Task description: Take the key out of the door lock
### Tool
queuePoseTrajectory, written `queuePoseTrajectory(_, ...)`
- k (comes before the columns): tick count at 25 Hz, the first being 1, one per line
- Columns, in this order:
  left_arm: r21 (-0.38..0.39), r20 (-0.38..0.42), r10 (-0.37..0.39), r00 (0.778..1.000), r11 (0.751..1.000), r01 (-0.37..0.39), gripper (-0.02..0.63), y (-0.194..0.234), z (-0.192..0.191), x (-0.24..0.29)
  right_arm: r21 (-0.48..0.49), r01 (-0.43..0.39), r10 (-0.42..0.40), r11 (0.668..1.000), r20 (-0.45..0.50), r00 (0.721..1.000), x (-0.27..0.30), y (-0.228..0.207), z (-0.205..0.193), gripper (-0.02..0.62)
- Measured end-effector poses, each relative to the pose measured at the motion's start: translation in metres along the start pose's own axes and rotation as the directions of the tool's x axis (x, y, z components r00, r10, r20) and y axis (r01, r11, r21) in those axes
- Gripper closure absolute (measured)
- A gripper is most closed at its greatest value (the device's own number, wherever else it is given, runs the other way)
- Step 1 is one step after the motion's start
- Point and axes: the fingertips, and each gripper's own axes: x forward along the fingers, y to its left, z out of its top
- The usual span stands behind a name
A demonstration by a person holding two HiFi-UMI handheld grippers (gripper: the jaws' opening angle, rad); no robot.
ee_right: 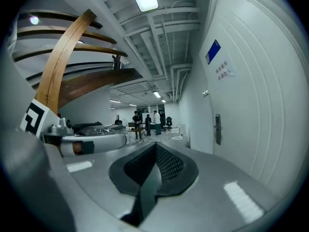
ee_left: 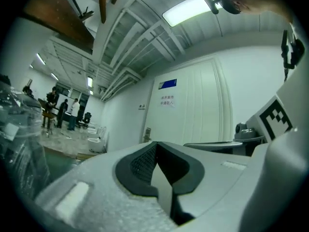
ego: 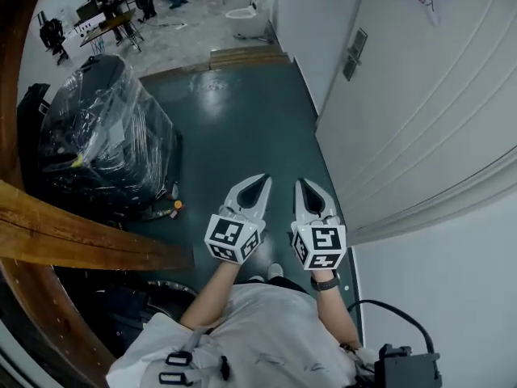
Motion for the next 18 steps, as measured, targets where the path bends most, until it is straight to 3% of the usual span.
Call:
queuePoseTrajectory(5, 0.094, -0.009, 0.168, 0.986, 0.982, -0.166, 0.604, 0.026, 0.002, -0.006, 0.007, -0.094, 0.094, 0.996, 0.03, 0.995, 0.031, 0.008, 0.012, 0.598)
queuePoseTrajectory(11, 0.225, 0.04, 0.313, 0.949, 0.923, -0.313, 0.606, 0.058, -0.002, -0.022, -0.064, -0.236, 0.239, 0.97, 0.044, 0.97, 0.069, 0.029, 0.005, 0.594)
queuePoseTrajectory(13, 0.211, 0.045, 0.321, 0.946, 0.923, -0.323, 0.606, 0.071, -0.004, -0.018, 0.001, -0.328, 0.326, 0.945, 0.097, 0.94, 0.083, 0.038, 0.007, 0.593)
queuePoseTrajectory(15, 0.175, 0.051, 0.322, 0.945, 0.929, -0.326, 0.606, 0.088, -0.006, -0.01, 0.072, -0.422, 0.4, 0.904, 0.207, 0.893, 0.095, 0.044, 0.019, 0.591)
queuePoseTrajectory(16, 0.167, 0.055, 0.325, 0.944, 0.929, -0.33, 0.606, 0.098, -0.006, -0.004, 0.096, -0.442, 0.408, 0.892, 0.253, 0.877, 0.103, 0.044, 0.025, 0.592)
queuePoseTrajectory(18, 0.175, 0.06, 0.346, 0.936, 0.92, -0.351, 0.604, 0.123, -0.005, 0.008, 0.09, -0.431, 0.388, 0.898, 0.3, 0.871, 0.125, 0.039, 0.032, 0.592)
